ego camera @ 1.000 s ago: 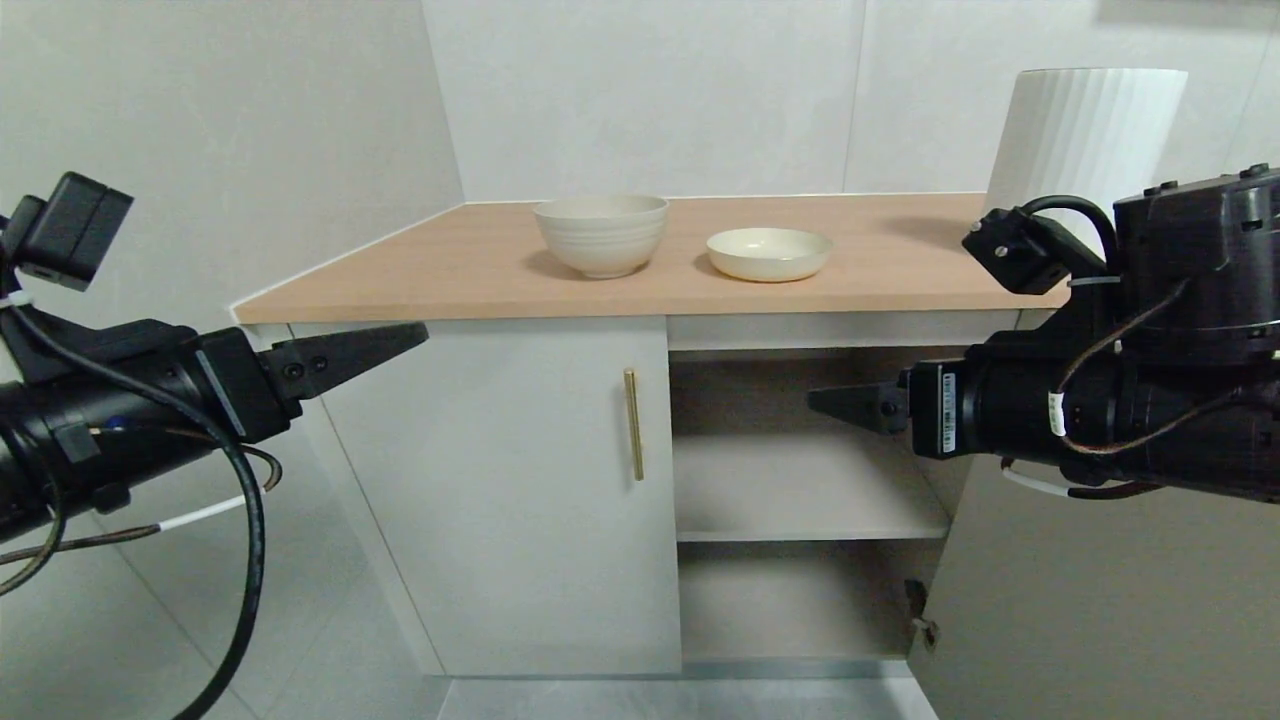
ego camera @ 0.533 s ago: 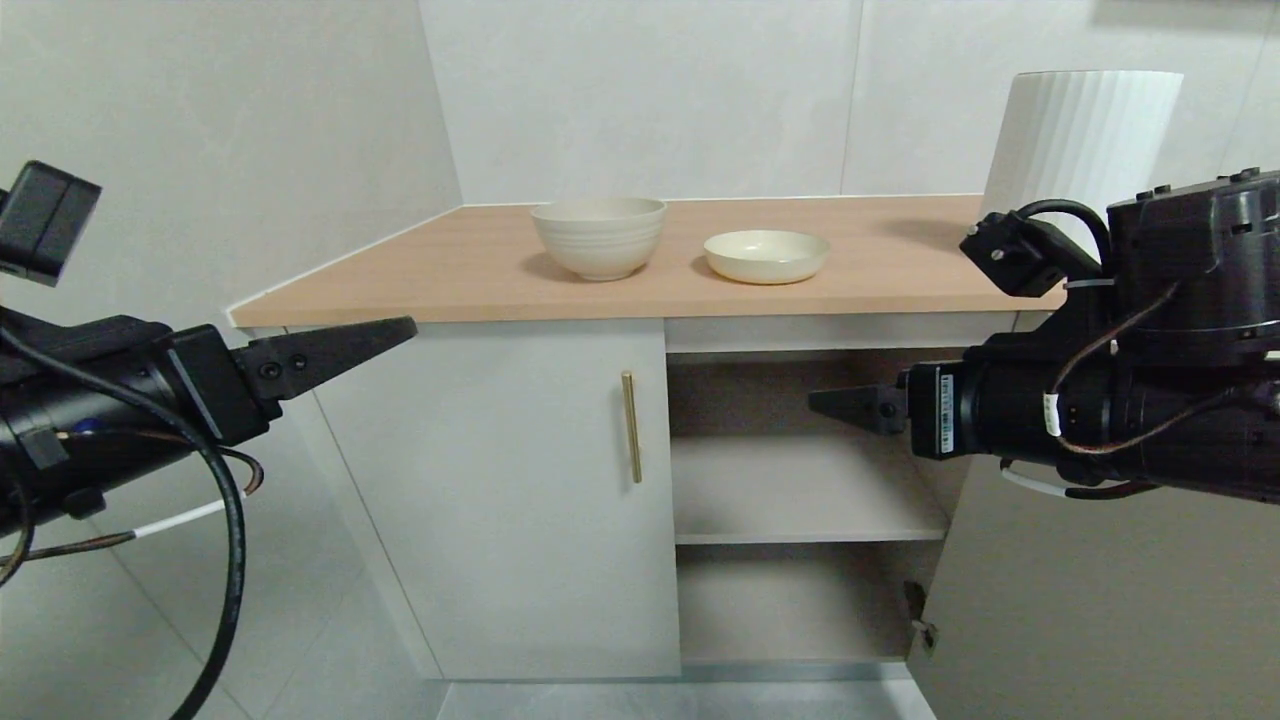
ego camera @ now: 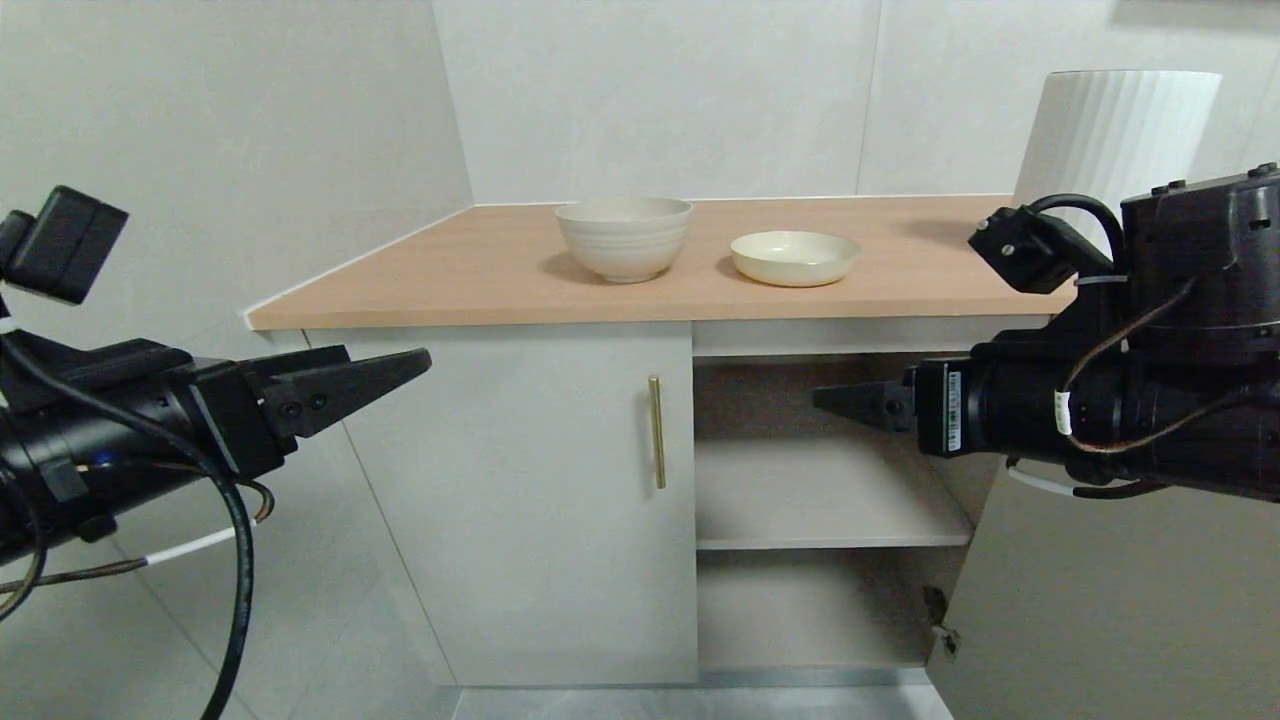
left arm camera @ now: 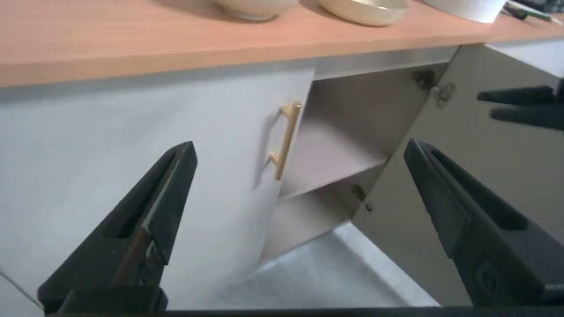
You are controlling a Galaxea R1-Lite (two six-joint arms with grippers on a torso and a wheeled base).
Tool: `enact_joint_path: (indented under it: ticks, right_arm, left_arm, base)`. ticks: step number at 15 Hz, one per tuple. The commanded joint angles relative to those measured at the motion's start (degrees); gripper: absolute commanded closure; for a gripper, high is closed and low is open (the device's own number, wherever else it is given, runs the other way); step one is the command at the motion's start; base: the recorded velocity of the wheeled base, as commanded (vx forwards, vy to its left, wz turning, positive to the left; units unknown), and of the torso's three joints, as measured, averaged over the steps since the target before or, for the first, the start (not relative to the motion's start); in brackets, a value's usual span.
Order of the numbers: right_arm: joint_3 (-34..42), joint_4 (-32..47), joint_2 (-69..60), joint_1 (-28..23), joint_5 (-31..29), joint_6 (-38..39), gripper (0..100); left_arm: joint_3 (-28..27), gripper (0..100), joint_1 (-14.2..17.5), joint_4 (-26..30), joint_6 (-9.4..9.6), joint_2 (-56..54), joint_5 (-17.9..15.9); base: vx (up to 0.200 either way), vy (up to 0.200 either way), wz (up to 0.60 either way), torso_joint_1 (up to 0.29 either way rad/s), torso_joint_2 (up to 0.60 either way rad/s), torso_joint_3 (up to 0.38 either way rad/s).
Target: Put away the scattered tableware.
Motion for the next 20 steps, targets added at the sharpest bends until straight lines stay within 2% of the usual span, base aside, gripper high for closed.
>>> enact_joint_path:
  ticks: [1, 4, 7, 11, 17, 20]
  right_arm:
    - [0.1, 0.0, -0.8, 0.0, 0.2, 0.0, 0]
    - [0.6, 0.0, -2.7, 0.0, 0.5, 0.0, 0]
    - [0.5, 3.5, -4.9, 0.3, 0.7, 0.0, 0]
    - [1.4, 4.5, -8.5, 0.3, 6.5, 0.0, 0]
    - [2.8, 4.4, -10.4, 1.0, 7.0, -0.6, 0]
    - [3.0, 4.4, -10.2, 1.6, 6.9, -1.0, 0]
  left_arm:
    - [0.0, 0, -0.3, -0.2, -0.01, -0.1, 0.0]
    - [-0.2, 0, -0.3, -0.1, -0.1, -0.7, -0.2]
    - [-0.4, 0, -0.3, 0.2, -0.1, -0.7, -0.1]
    - [-0.4, 0, -0.3, 0.1, -0.1, -0.8, -0.2]
    - [-0.4, 0, -1.1, 0.1, -0.1, -1.8, -0.2]
    - [-0.7, 0, -3.0, 0.3, -0.19, -1.7, 0.4]
  base:
    - [0.0, 0.0, 0.0, 0.0, 0.0, 0.0]
    - [0.0, 0.0, 0.0, 0.0, 0.0, 0.0]
    - [0.2, 0.0, 0.0, -0.006, 0.0, 0.005]
    - [0.2, 0.0, 0.0, 0.006, 0.0, 0.005]
    - [0.0, 0.0, 0.0, 0.0, 0.0, 0.0]
    - [0.0, 0.0, 0.0, 0.016, -0.1, -0.085]
